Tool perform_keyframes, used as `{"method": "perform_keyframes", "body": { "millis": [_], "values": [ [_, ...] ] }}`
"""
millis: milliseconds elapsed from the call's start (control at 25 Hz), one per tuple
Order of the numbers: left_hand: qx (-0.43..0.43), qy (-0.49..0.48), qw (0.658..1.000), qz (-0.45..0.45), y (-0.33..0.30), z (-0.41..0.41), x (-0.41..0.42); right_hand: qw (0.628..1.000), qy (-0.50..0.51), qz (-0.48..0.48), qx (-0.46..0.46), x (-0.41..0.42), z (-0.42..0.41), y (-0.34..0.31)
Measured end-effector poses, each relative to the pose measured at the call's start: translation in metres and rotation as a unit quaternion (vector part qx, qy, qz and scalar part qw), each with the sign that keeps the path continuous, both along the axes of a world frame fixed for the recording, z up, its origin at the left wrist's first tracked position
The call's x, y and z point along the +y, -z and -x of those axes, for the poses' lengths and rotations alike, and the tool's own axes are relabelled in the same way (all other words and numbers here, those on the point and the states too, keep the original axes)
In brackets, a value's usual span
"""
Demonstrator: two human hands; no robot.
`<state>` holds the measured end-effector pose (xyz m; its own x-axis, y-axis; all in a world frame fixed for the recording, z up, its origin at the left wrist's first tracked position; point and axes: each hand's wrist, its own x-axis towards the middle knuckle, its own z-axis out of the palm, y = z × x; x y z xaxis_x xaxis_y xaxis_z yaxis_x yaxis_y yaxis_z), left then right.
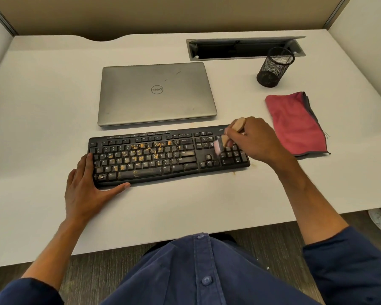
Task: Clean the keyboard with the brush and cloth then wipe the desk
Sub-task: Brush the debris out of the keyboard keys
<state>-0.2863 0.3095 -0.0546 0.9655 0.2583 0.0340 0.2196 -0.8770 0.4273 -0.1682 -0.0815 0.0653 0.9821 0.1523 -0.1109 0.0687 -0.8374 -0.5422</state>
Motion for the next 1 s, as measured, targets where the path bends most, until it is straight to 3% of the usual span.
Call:
{"method": "perform_keyframes", "body": {
  "millis": [200, 400, 560, 720, 880, 1000],
  "values": [
    [0.001, -0.005, 1.0, 0.002, -0.001, 0.0, -0.001, 0.997, -0.013, 0.035, -0.067, 0.023, -0.008, 0.015],
    [0.003, -0.011, 1.0, 0.002, -0.001, 0.001, 0.0, 0.993, -0.064, 0.095, 0.019, 0.029, -0.02, 0.002],
    [-0.002, -0.006, 1.0, 0.003, -0.003, 0.001, -0.002, 0.994, -0.056, 0.095, -0.023, 0.04, -0.032, -0.003],
    [-0.003, -0.005, 1.0, 0.001, -0.003, 0.001, -0.002, 0.987, -0.087, 0.128, 0.039, 0.044, -0.036, -0.006],
    [-0.004, -0.002, 1.0, 0.0, -0.002, 0.001, -0.001, 0.992, -0.07, 0.104, -0.021, 0.055, -0.038, -0.006],
    [-0.002, -0.002, 1.0, -0.001, -0.002, 0.0, -0.001, 0.988, -0.097, 0.117, 0.033, 0.058, -0.034, -0.006]
  ]
}}
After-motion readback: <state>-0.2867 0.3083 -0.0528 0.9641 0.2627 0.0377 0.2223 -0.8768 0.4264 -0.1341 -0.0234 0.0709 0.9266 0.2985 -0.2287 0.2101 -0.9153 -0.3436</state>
